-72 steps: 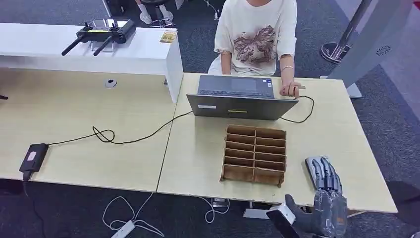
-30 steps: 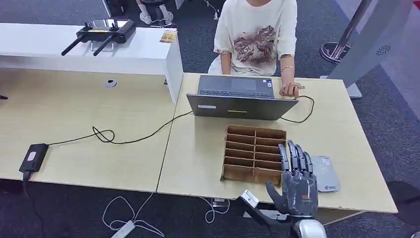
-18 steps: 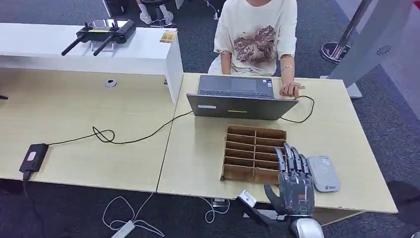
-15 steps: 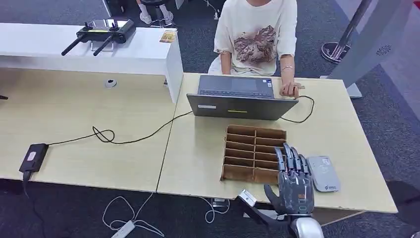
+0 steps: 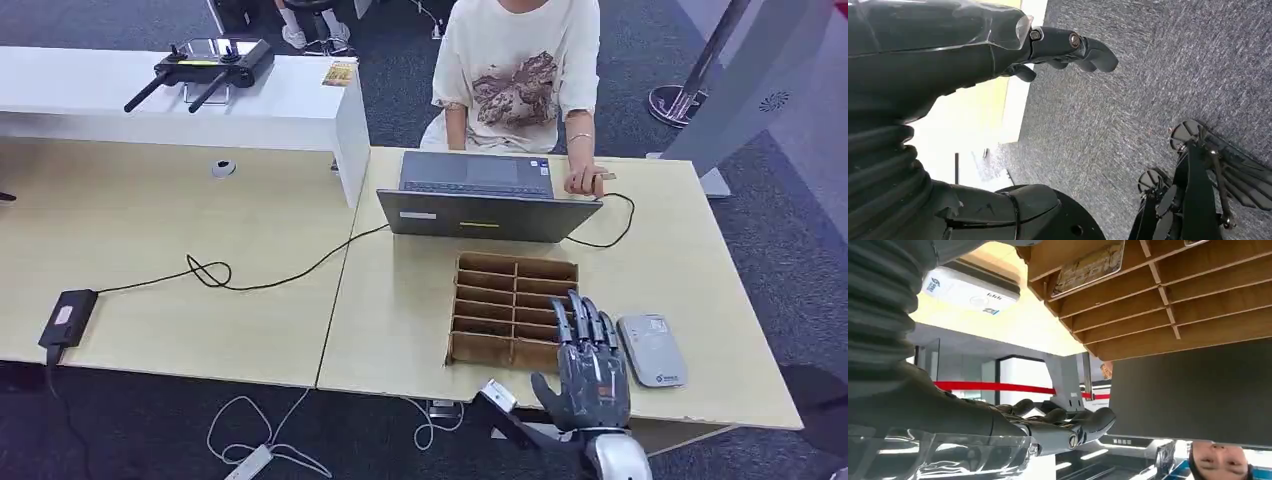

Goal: Pass the card to the sensor for recognition and then transmit it.

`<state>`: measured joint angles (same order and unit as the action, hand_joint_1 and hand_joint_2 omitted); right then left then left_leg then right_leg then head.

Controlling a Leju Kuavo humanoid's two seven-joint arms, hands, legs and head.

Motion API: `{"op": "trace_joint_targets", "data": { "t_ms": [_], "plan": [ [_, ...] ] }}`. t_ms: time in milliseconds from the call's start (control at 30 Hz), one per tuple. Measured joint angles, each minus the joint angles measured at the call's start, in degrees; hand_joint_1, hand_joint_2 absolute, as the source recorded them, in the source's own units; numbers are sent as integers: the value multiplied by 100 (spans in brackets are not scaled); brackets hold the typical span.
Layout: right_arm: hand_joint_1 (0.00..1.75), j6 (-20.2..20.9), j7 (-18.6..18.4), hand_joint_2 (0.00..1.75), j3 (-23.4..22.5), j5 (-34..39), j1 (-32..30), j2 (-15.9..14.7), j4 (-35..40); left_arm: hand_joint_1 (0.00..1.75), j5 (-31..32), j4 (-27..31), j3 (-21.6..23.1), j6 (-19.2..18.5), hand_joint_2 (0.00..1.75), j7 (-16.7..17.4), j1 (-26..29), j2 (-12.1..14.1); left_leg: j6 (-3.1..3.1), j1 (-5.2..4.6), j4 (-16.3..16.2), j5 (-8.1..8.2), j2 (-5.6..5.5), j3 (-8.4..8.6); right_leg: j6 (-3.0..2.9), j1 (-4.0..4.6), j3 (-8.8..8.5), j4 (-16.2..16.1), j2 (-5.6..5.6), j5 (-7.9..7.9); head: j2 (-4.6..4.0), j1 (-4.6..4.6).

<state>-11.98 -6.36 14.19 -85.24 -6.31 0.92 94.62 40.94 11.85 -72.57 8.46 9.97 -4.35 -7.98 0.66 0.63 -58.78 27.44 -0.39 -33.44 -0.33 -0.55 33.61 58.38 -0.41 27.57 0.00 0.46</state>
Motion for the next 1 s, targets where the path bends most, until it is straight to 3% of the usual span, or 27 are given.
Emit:
{"op": "trace_joint_targets", "data": {
  "t_ms": [533,767,1000],
  "plan": [
    [0,70,-83,175,-33,22,164,0,-160,0,101,0,0,-68,175,-37,0,2,0,0,0,0,0,0,0,0,0,0,0,0,0,0],
    [0,-85,-101,175,-127,116,205,0,-264,0,160,0,0,-118,175,-41,1,11,0,0,0,0,0,0,0,0,0,0,0,0,0,0],
    [14,-210,-72,175,-214,122,219,0,-319,0,175,0,2,-122,175,-41,0,17,0,0,0,0,0,0,0,0,0,0,0,0,0,0]
  ]
}}
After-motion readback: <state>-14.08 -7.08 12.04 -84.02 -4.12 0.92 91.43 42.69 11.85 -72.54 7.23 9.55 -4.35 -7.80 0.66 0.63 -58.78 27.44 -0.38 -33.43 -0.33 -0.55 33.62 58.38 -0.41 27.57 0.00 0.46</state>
